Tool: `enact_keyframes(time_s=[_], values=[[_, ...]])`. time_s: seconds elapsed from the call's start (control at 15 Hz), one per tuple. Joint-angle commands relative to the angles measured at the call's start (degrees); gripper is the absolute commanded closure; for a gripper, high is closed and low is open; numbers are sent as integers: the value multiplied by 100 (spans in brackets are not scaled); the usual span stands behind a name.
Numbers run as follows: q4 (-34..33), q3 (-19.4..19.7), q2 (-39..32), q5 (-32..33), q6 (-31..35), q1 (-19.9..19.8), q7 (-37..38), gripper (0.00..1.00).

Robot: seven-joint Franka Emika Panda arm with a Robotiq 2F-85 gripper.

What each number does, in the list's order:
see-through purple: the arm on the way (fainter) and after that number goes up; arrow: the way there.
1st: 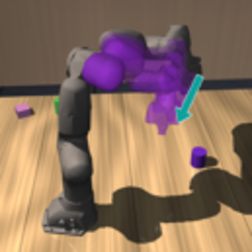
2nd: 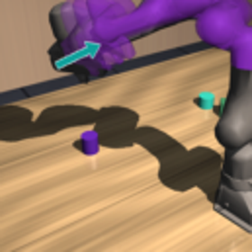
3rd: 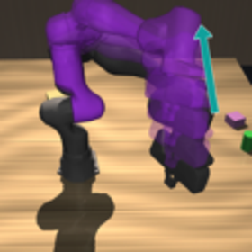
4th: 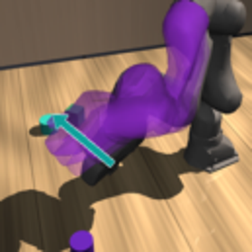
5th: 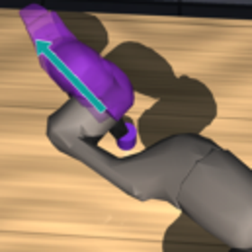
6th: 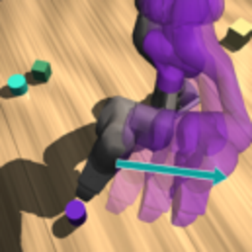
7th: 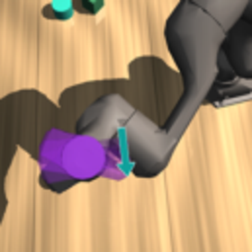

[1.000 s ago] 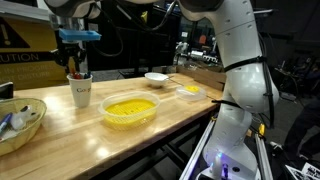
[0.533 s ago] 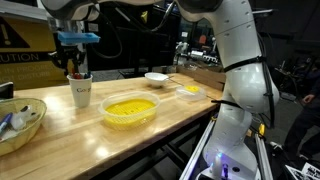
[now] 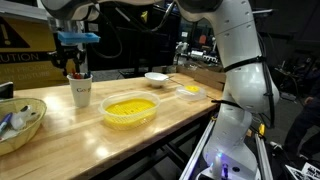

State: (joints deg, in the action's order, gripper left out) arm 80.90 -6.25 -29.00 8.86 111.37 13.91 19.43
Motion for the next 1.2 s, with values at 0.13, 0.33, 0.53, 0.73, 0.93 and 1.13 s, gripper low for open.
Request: enact_keyframes(time_s=[0.13,0.33,0.53,0.73,0.93,1.13], values=[[-25,94,-4,-49,-19,77,-25,43],[-25,94,-4,-49,-19,77,-25,43],[-25,94,-4,-49,-18,77,-25,43],[-25,94,-5,-49,-18,77,-25,43],[-20,95,6,-60,17,134,176,12],[163,79,69,-84,169,211,393,1]])
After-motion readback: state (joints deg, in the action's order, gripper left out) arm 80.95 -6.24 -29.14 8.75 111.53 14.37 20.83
